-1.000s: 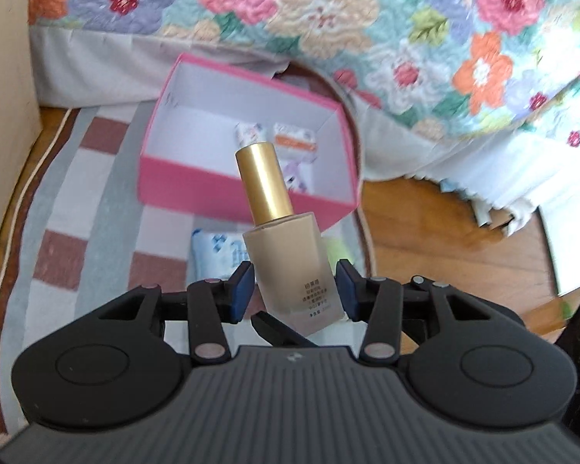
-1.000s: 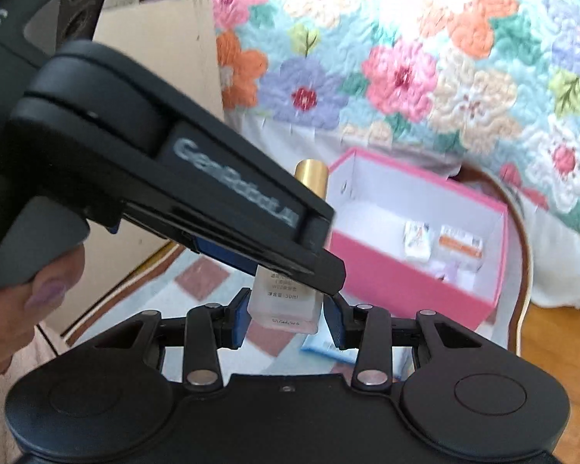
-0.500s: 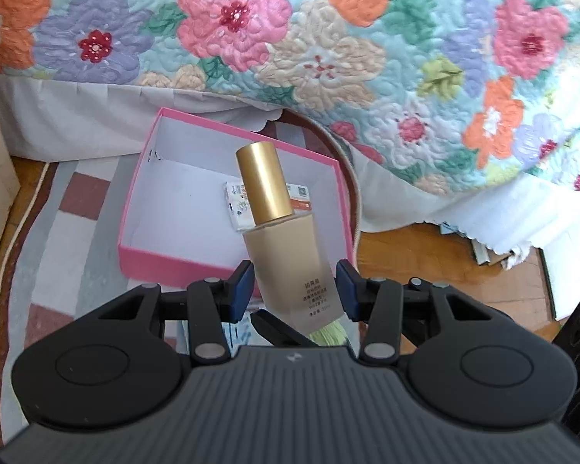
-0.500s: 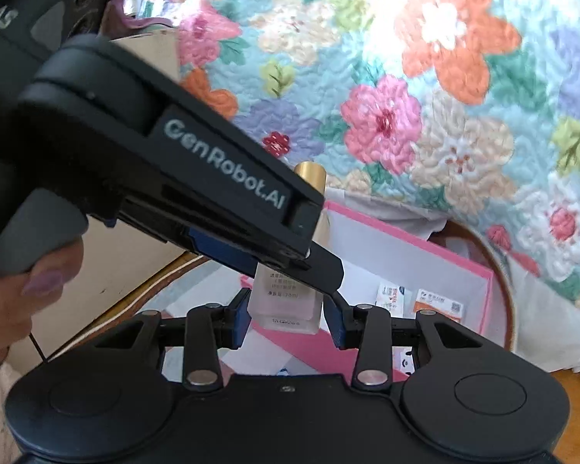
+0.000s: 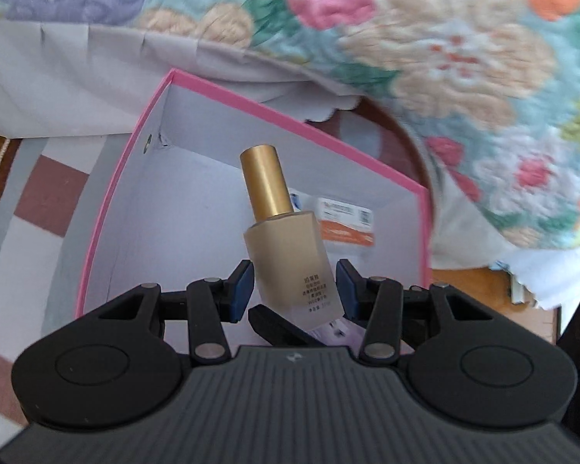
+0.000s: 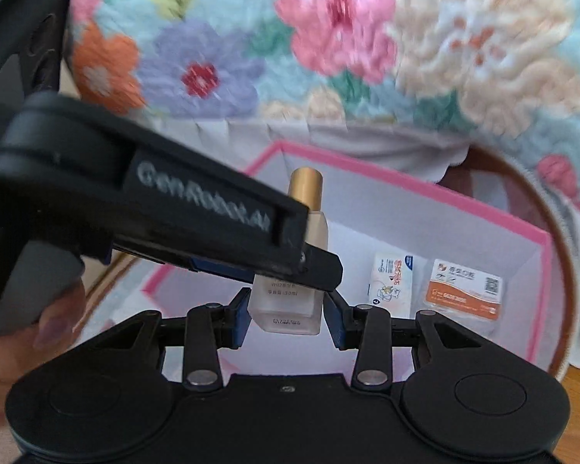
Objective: Organize objects
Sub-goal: 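Carry the foundation bottle upright over the pink box with the left tool, then lower the bottle into the pink box and open the left tool, then withdraw the left tool and move it toward the orange sponge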
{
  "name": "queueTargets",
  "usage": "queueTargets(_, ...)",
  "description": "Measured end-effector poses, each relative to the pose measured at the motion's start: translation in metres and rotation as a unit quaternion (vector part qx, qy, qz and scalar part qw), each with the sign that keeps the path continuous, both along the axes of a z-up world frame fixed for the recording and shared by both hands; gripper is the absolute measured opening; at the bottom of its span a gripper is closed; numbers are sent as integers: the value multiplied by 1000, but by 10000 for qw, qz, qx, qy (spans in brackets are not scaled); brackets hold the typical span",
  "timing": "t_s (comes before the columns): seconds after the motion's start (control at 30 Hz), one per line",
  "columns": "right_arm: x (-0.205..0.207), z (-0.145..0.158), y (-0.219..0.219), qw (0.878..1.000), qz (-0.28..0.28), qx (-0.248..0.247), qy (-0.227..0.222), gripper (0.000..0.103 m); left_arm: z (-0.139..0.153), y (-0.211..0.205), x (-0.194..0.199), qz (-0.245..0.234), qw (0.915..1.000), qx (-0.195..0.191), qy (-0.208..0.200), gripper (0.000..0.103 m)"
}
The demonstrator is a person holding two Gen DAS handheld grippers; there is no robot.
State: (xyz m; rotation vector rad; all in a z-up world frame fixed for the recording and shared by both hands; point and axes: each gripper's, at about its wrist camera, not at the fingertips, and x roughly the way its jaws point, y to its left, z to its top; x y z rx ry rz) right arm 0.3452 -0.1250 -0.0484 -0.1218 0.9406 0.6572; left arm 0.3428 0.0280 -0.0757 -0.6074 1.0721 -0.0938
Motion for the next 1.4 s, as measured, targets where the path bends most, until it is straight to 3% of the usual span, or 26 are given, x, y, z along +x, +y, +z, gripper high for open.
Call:
queueTargets(0.27,39,-47,5,9969,-172,-177,752,45,-57,-1,41,-43,9979,-222,600,45)
queueTargets(0.67,69,-84,-4,9850,-363,-32,1686,45,-91,-9,65,-224,9938,-215,1070,45)
queueTargets(0.8,73,-84,-2,9854,-399,-231,1639,45,-98,-8,74,-56,9927,-431,1126,44)
queueTargets(0.87,78,-84,-11,9835,-653,19,1686,46,-99,-10,76,-14,9929,-437,1106,44)
queueTargets(0.93,77,-82,-24,9807,-848,327,1730,45,-100,-13,79,-48,9936,-210,1112,39)
queueTargets(1.07,56,-63,-37,9869,-665,514,1376,47,-96,-18,77,-192,9950,-6,984,36)
queueTargets(1.2,30,-49,-47,9898,-534,566,1193,49,-73,-17,73,-251,9966,197,758,36)
queueTargets(1.4,2,-34,-55,9948,-573,325,771,55,-35,-25,44,-578,9917,893,722,46)
